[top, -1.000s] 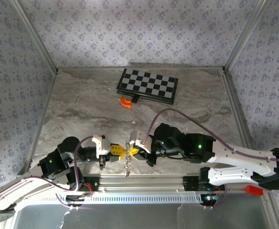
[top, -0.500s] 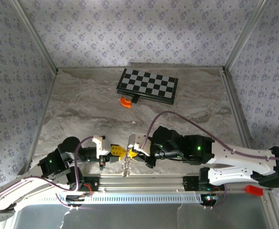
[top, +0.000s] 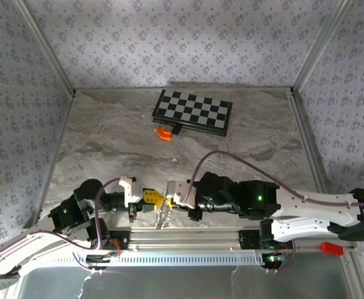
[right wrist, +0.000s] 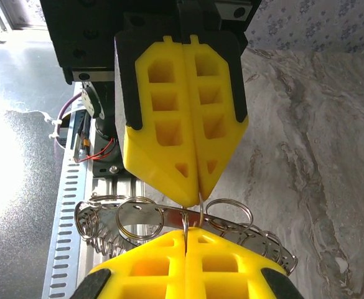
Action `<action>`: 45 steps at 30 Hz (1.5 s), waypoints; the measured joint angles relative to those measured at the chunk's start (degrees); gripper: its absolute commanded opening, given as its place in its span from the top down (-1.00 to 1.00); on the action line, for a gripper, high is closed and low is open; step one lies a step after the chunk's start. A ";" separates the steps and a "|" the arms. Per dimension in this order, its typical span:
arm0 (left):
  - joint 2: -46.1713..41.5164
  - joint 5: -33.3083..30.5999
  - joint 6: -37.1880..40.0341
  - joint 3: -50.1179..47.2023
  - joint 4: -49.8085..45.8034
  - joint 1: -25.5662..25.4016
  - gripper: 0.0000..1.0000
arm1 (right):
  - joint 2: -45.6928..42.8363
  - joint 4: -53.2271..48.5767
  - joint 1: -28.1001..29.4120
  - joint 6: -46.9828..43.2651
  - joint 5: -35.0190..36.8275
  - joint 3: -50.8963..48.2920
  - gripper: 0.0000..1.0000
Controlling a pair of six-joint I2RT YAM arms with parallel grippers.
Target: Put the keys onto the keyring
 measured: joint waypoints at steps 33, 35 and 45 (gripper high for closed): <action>-0.09 -4.00 -1.79 -4.48 13.16 0.00 1.00 | -10.08 6.88 -0.24 6.71 3.37 -8.02 0.28; -0.39 -3.15 -1.77 -4.48 13.49 0.00 1.00 | -12.26 8.22 -1.20 8.24 2.32 -8.17 0.31; -1.64 2.05 -1.84 -4.48 16.09 -0.98 1.00 | -13.70 14.01 -1.77 11.69 -2.32 -9.66 0.51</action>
